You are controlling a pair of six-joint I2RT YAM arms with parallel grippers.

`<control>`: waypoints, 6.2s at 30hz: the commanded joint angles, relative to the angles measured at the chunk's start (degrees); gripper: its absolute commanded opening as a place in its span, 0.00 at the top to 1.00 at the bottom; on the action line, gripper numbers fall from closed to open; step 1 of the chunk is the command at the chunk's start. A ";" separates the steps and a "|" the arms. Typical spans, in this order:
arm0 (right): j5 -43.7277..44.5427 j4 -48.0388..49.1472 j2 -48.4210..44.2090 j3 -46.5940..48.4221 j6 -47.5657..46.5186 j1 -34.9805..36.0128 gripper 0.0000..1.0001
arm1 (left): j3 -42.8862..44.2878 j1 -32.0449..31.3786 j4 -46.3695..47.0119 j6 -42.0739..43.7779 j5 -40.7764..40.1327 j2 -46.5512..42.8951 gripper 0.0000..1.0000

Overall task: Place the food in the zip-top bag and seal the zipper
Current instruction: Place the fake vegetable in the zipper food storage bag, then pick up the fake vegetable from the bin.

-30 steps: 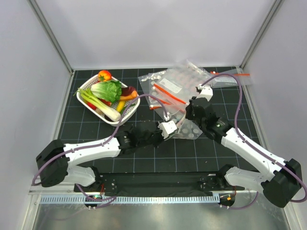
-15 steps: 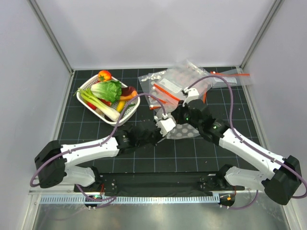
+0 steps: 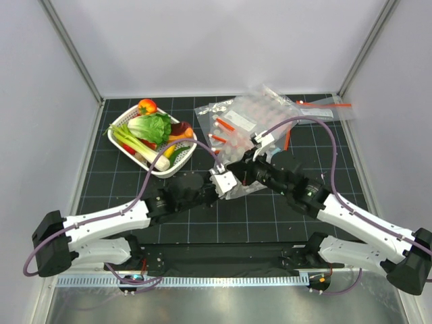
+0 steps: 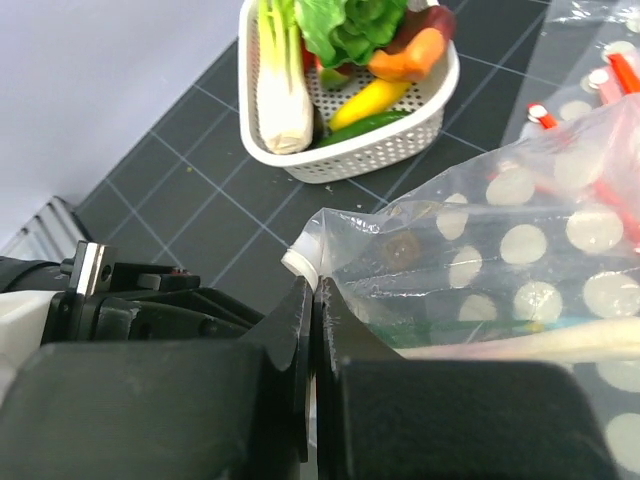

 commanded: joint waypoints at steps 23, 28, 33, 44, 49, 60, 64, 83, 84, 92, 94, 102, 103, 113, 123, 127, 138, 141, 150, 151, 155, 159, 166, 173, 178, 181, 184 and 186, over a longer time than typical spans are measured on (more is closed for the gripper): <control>-28.58 -10.52 9.65 11.30 10.37 -8.71 0.99 | -6.02 -4.03 5.37 19.43 -0.47 -8.65 1.00; -33.76 -13.51 8.85 12.63 10.99 -8.80 0.99 | -6.64 -7.54 5.28 23.82 0.49 -9.71 1.00; -33.50 -19.92 9.03 15.44 7.22 -8.71 0.99 | -7.25 -13.95 4.93 29.09 -4.08 -10.49 1.00; -35.70 -22.67 8.68 15.62 6.33 -8.10 0.99 | -5.32 -18.53 3.34 35.86 -13.92 -2.33 1.00; -39.04 -22.57 8.86 15.88 5.72 -5.47 0.99 | -7.42 -18.53 10.01 39.55 -19.54 -0.13 1.00; -37.46 -24.42 10.26 16.67 4.31 -1.16 0.99 | -11.73 -19.06 16.09 42.28 -19.64 -6.98 0.97; -37.46 -23.90 10.17 16.41 4.57 -0.45 0.99 | -13.23 -19.06 18.20 42.46 -17.71 -7.77 0.93; -28.33 -16.69 9.21 12.64 10.90 -7.10 0.99 | -9.81 -13.70 15.23 27.35 -9.01 -5.22 0.17; -28.41 -15.55 8.86 12.20 11.51 -8.61 0.99 | -8.41 -13.70 13.82 26.47 -6.92 -5.92 0.11; -31.75 -9.84 9.21 7.45 16.87 -19.96 0.99 | -4.97 -14.23 9.24 16.01 -5.14 -8.39 0.00; -31.49 -9.04 8.86 6.66 17.66 -21.98 0.99 | -3.66 -14.23 9.06 12.42 -7.31 -8.30 0.00; -21.57 -7.46 0.78 3.06 15.82 -23.30 0.99 | -2.15 -14.05 15.82 -4.98 -34.36 -6.99 0.00; -20.33 -7.28 -0.54 2.44 15.73 -23.30 0.99 | -2.07 -13.88 16.26 -7.62 -38.23 -6.72 0.00; -11.45 -7.89 -7.58 0.94 13.63 -23.21 0.99 | 3.82 -2.19 0.45 -30.49 -28.01 -3.82 0.02; 1.20 -12.37 -7.15 3.83 8.27 -14.89 0.99 | 4.09 2.20 3.52 -31.99 -20.35 2.07 0.75; 8.49 -13.60 -3.11 5.95 4.05 -6.97 0.97 | 3.82 7.73 6.16 -34.00 -15.20 3.74 1.00; 12.03 -15.01 -0.29 6.56 1.23 -3.53 0.59 | -0.13 18.12 13.02 -38.49 2.23 4.44 1.00; 10.62 -14.75 0.68 6.83 1.23 -3.26 0.49 | 0.13 18.12 13.46 -38.14 4.87 4.79 1.00; 9.02 -13.60 1.38 6.65 0.62 -1.86 0.44 | 0.39 18.12 13.63 -38.05 7.43 5.06 1.00; 9.90 -13.96 1.82 6.91 0.96 -1.77 0.44 | 0.48 18.12 13.63 -37.97 7.78 4.88 1.00; 13.42 -15.36 5.16 8.58 1.67 -1.77 0.82 | 0.31 18.12 13.37 -37.70 7.78 4.62 1.00; 17.97 -17.82 5.26 9.47 2.63 -1.77 0.99 | 0.22 18.03 12.23 -35.87 8.31 4.70 0.86; 32.58 -20.02 -2.30 7.80 2.46 -1.59 0.99 | 4.97 18.03 -1.05 -35.76 0.76 2.96 0.22; 37.07 -22.31 -3.36 8.67 2.46 -1.59 0.99 | 0.22 18.03 -2.97 -39.89 -10.30 -8.38 0.02; 35.23 -20.73 -2.58 7.89 2.81 -1.50 0.99 | -0.75 18.20 -4.47 -43.24 -21.82 -9.80 0.00; 32.07 -17.14 -0.99 5.88 3.34 -1.59 0.99 | 0.30 18.56 -5.18 -42.80 -23.15 -8.57 0.00; 30.57 -14.49 0.85 5.07 3.87 -1.59 0.99 | 1.79 18.91 -6.23 -43.15 -26.75 -6.55 0.00; 30.83 -14.31 1.64 5.16 4.13 -1.59 0.99 | 3.11 19.87 -7.10 -44.81 -29.13 -4.70 0.00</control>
